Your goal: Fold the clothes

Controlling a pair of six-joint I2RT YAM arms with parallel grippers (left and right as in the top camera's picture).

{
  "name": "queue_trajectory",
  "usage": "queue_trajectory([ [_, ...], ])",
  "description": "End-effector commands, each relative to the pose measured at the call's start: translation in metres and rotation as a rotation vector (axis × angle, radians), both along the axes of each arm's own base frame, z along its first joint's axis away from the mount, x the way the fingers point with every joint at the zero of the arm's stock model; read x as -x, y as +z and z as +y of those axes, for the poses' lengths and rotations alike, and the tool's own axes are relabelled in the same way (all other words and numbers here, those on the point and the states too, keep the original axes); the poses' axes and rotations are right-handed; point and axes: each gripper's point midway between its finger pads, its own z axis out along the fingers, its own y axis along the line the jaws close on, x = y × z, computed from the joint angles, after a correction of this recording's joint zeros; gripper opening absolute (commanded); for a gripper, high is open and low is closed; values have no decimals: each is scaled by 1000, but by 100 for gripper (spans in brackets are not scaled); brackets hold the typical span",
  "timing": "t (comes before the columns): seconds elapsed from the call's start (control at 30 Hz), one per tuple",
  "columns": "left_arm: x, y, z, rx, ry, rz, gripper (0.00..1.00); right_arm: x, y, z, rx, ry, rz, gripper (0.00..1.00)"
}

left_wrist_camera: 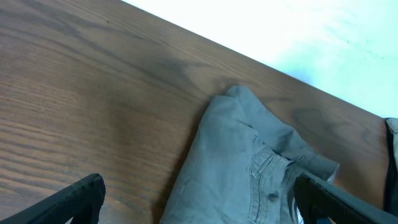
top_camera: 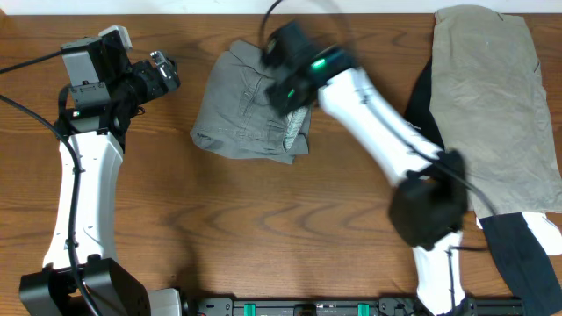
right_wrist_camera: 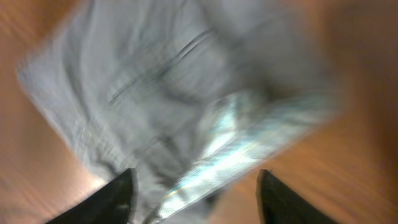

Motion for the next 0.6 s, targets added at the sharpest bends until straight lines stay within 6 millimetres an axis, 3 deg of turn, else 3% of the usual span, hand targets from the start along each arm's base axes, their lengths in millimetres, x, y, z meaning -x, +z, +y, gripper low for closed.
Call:
queue_trajectory([
  [0.0, 2, 1, -11, 11, -26, 0, 98, -26, 53, -52, -79, -170, -75, 73],
  [0.1, 3, 0, -42, -11, -128, -4, 98, -40, 55, -90, -97, -277, -63, 77],
  [0.3, 7, -19, -129, -133, -289, 25, 98, -53, 49, -148, -118, -388, -21, 80],
  [0.47, 14, -52, -197, -298, -426, 41, 98, -53, 46, -173, -109, -435, -1, 82],
  [0.57, 18, -75, -219, -397, -471, 65, 98, -51, 44, -179, -102, -447, 15, 82],
])
